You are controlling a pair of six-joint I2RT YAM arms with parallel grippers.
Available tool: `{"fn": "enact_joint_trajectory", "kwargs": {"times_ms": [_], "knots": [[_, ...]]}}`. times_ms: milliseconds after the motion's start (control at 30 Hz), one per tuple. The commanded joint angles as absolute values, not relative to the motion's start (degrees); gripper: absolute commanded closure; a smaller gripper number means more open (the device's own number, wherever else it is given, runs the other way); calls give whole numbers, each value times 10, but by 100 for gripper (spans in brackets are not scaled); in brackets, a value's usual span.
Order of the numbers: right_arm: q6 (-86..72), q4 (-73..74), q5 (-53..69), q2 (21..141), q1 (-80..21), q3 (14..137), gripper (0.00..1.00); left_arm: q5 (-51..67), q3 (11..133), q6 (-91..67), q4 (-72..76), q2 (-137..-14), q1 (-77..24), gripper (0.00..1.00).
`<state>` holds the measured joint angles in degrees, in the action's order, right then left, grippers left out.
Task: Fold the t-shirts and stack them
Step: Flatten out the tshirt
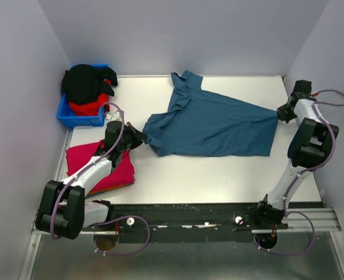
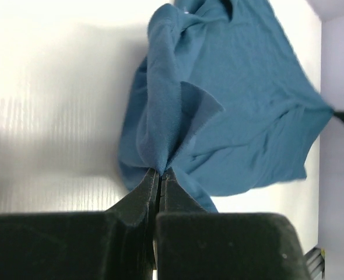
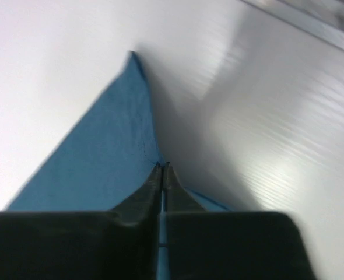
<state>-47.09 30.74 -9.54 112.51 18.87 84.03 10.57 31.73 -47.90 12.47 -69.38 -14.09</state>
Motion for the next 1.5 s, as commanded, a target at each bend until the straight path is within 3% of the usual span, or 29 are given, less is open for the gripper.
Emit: {"fn": "enact_joint_trajectory", "kwargs": {"times_ms": [0,67,133,267,333,500,633,667,1167,1200,1367,1400,1467], "knots": [[-394,376,-13,1171,195,950,70,138,304,-485,161,-710,-158,100],[-378,305,21,1120,186,872,44,122,307,-473,133,-707,-158,96],[-367,240,21,1059,178,785,34,94,309,-463,106,-694,-158,82],[-327,217,13,994,157,710,35,52,301,-455,89,-655,-158,50],[-305,216,20,989,141,704,37,39,300,-450,82,-643,-158,45],[-276,266,3,1051,105,764,41,4,308,-433,55,-627,-159,43],[-264,292,6,1117,92,827,42,-22,303,-430,44,-614,-159,18],[-265,294,7,1128,91,834,42,-25,302,-430,45,-613,-159,16],[-265,308,29,1194,84,890,51,-10,303,-432,57,-624,-159,15],[-267,308,33,1195,83,890,53,-8,303,-432,56,-625,-159,15],[-272,307,27,1177,82,874,87,-1,301,-430,62,-627,-159,15],[-274,303,25,1167,82,866,88,-2,301,-430,63,-627,-159,15],[-275,301,23,1151,82,855,99,-1,301,-431,65,-628,-159,15]]}}
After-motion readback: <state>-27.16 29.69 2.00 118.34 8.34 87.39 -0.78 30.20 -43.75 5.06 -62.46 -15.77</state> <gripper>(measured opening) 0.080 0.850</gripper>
